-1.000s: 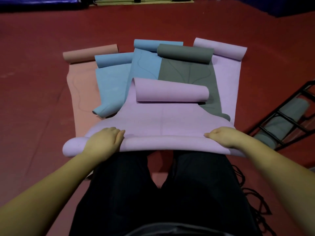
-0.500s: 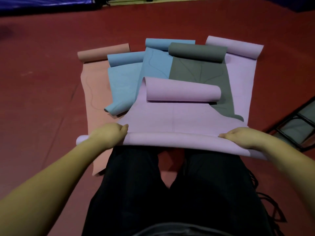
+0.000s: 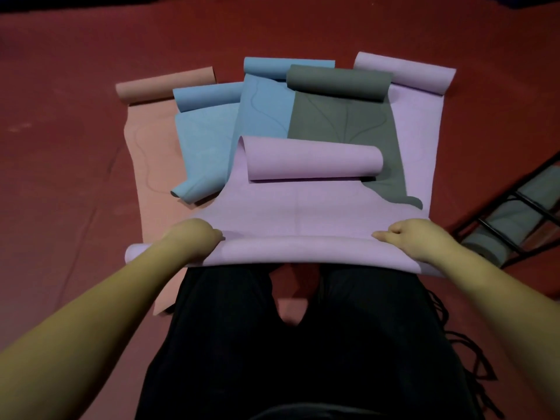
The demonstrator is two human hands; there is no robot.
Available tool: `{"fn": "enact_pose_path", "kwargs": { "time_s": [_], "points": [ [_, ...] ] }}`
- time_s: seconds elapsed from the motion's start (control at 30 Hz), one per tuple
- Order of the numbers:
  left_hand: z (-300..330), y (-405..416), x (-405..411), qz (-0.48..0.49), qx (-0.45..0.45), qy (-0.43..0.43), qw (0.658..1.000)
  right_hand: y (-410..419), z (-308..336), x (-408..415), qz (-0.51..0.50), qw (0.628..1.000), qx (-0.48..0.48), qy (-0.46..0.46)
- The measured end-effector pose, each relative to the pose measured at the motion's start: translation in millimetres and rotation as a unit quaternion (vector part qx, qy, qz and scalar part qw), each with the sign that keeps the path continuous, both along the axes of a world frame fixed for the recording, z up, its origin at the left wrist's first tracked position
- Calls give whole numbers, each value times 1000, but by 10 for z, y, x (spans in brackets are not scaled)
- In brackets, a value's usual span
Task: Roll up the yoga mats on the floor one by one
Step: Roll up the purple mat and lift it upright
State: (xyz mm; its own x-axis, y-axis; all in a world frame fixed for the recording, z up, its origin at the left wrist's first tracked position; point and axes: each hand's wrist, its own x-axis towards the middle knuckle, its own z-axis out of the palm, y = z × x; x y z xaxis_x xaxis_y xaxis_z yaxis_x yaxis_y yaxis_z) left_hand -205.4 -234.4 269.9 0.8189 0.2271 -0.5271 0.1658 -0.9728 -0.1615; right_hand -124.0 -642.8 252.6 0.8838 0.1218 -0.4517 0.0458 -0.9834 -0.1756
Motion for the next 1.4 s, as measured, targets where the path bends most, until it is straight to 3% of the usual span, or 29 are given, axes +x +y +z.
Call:
{"fn": "enact_pose_path", "kwargs": {
  "time_s": [0.23,0.43,0.6,0.83,0.97,1.13,1.23,1.4],
  "points": [
    [-123,83,54,60,-98,-133,984,7,-72,68,19,998,-15,-57],
    [-68,-63,-150,26,-21,-263,964,-13,-70,20,13,997,-23,-76],
    [-179,-75,-427,-11,-74,-371,925,14,-53,45,17,998,-22,-61],
    [-400,-6,-573,-77,-101,-399,908,17,-54,1,21,988,-24,-148],
    [-390,40,-420,-49,-102,-341,933,-18,10,-133,7,978,0,-209],
    [-307,-37,-258,16,-139,-345,928,-109,-5,-507,32,948,51,-311],
    [-248,-42,-143,54,-145,-293,943,-105,-136,-661,43,949,42,-310],
    [-91,-12,37,34,-114,-232,965,-38,-78,-481,31,958,4,-286]
  ]
}}
